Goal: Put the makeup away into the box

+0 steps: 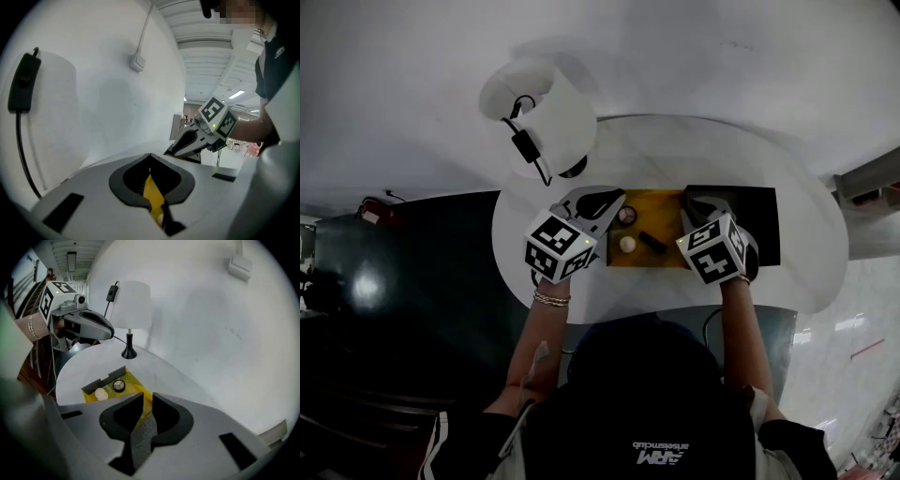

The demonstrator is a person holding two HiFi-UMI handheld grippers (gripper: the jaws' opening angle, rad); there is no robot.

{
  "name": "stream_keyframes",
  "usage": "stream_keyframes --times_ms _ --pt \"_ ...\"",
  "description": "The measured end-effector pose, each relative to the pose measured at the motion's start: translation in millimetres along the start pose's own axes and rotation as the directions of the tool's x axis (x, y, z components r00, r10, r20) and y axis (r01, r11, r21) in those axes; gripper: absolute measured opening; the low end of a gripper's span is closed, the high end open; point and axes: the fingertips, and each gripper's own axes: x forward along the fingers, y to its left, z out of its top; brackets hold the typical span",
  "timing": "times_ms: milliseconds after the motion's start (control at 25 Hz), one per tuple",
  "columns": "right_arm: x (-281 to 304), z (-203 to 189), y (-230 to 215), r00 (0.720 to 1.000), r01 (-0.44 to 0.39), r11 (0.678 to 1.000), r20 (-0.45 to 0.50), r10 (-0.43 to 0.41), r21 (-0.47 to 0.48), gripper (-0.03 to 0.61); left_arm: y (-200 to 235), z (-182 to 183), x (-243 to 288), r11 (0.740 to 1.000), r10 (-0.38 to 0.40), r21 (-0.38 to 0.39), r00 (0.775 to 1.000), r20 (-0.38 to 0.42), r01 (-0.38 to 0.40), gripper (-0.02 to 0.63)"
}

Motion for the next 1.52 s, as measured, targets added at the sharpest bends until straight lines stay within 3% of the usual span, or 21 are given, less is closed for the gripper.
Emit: stream_keyframes --times_ms 320,560,680,800,1120,1360,1520 --pt "-42 30 -38 0.986 0.084 0.996 0.142 -0.089 0.038 0.054 4 55 -9 0.996 0.025 0.083 0.996 0.08 -0.032 0.017" --pt "-67 52 -59 0.951 0.097 0.994 0.289 -0.109 0.056 0.041 20 92 -27 0.984 0.115 0.114 0.974 0.196 -0.139 0.017" --pt "-84 66 -69 0.911 0.072 0.993 0.399 -0.106 0.097 0.035 26 104 -37 0.978 0.14 0.123 0.964 0.226 -0.171 0.017" --pt "-102 80 -79 0.844 0.012 0.989 0.528 -0.09 0.148 0.029 31 115 -47 0.972 0.152 0.139 0.957 0.249 -0.191 0.017" --pt "-131 99 -97 0.744 -0.051 0.982 0.663 -0.084 0.182 0.018 46 131 -64 0.953 0.199 0.166 0.939 0.279 -0.252 0.017" --pt "-141 105 -96 0.699 -0.099 0.979 0.712 -0.061 0.181 0.018 50 133 -69 0.949 0.214 0.166 0.933 0.288 -0.269 0.017" --pt "-144 110 -93 0.685 -0.107 0.981 0.728 -0.043 0.159 0.018 52 134 -73 0.946 0.223 0.165 0.93 0.292 -0.278 0.017"
